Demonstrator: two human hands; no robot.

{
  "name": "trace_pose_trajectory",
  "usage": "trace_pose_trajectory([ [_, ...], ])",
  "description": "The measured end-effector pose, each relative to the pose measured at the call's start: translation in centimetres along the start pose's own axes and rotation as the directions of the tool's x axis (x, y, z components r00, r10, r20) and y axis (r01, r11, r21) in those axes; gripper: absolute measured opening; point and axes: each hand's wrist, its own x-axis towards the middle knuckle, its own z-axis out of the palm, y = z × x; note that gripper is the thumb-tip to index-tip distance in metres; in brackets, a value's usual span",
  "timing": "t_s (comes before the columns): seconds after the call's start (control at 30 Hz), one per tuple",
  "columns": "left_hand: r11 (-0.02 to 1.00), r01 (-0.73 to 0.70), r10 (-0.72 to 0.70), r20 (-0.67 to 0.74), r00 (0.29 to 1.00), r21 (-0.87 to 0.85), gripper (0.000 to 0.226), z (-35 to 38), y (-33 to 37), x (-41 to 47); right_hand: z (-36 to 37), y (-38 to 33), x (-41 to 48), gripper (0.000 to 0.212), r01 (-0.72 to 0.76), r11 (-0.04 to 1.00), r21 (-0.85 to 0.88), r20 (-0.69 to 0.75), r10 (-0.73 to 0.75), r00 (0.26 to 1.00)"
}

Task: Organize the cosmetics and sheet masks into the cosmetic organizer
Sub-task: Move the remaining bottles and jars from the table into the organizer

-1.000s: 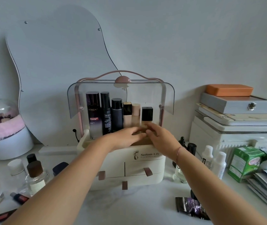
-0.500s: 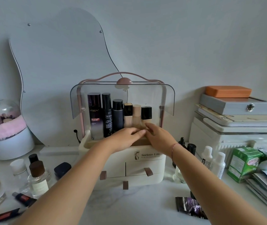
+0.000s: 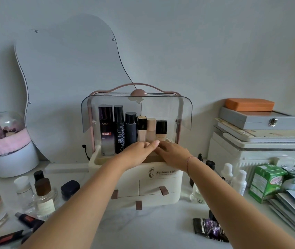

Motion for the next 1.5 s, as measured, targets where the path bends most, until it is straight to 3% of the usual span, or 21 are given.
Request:
trace_pose_trajectory([
  [0.17, 0.998, -0.010, 0.011, -0.015, 1.000, 0.066, 0.069, 0.0, 0.1, -0.3, 0.0, 0.1, 0.1, 0.042, 0.015, 1.000, 0.001, 0.009, -0.015, 1.000],
  [0.27, 0.977, -0.022, 0.032, -0.044, 0.999, 0.211, 0.069, 0.0, -0.1, -1.3, 0.1, 0.1, -0.2, 0.041, 0.021, 0.998, 0.063, -0.040, -0.018, 0.999],
  [0.37, 0.879, -0.032, 0.094, -0.106, 0.990, 0.475, 0.066, 0.0, -0.9, -3.1, 0.3, -0.1, -1.0, 0.036, 0.002, 0.992, 0.123, -0.126, 0.014, 0.992],
  [0.47, 0.776, -0.043, 0.215, -0.199, 0.956, 0.630, 0.069, -0.1, -2.6, -5.3, 0.9, -0.4, -2.7, 0.033, -0.003, 0.994, 0.109, -0.240, 0.029, 0.970],
  [0.6, 0.758, -0.070, 0.370, -0.340, 0.864, 0.649, 0.059, 0.2, -5.7, -9.2, 3.0, -1.0, -6.3, 0.037, 0.079, 0.997, -0.005, -0.390, -0.075, 0.918],
  [0.83, 0.818, -0.090, 0.388, -0.428, 0.816, 0.568, 0.061, 2.5, -9.0, -16.2, 6.1, -3.1, -10.8, 0.052, 0.160, 0.977, -0.139, -0.402, -0.204, 0.893],
  [0.93, 0.894, -0.056, 0.354, -0.623, 0.697, 0.445, 0.047, 1.4, -10.5, -18.7, 6.5, -3.9, -11.3, 0.053, 0.187, 0.971, -0.150, -0.395, -0.232, 0.889],
  [1.07, 0.985, 0.093, 0.098, -0.915, 0.391, 0.145, 0.030, -1.7, -13.7, -21.2, 6.8, -4.1, -11.5, 0.057, 0.168, 0.968, -0.188, -0.379, -0.230, 0.896],
  [1.13, 0.987, 0.154, -0.083, -0.962, 0.260, -0.044, 0.036, -3.5, -15.6, -22.1, 6.9, -4.2, -11.5, 0.057, 0.160, 0.967, -0.199, -0.391, -0.228, 0.892],
  [1.2, 0.946, 0.226, -0.277, -0.943, 0.185, -0.234, 0.049, -5.4, -17.8, -22.6, 7.1, -4.4, -11.4, 0.058, 0.146, 0.966, -0.215, -0.399, -0.223, 0.889],
  [1.27, 0.896, 0.283, -0.405, -0.890, 0.210, -0.341, 0.058, -7.0, -20.1, -23.0, 7.3, -4.5, -11.3, 0.058, 0.132, 0.963, -0.235, -0.404, -0.220, 0.888],
  [1.4, 0.871, 0.180, -0.485, -0.746, 0.457, -0.457, 0.052, -8.2, -23.2, -23.1, 7.4, -4.7, -11.3, 0.066, 0.123, 0.957, -0.262, -0.412, -0.226, 0.883],
  [1.5, 0.873, 0.193, -0.479, -0.715, 0.509, -0.448, 0.060, -8.7, -24.9, -22.9, 7.5, -4.8, -11.3, 0.061, 0.121, 0.961, -0.249, -0.419, -0.219, 0.881],
])
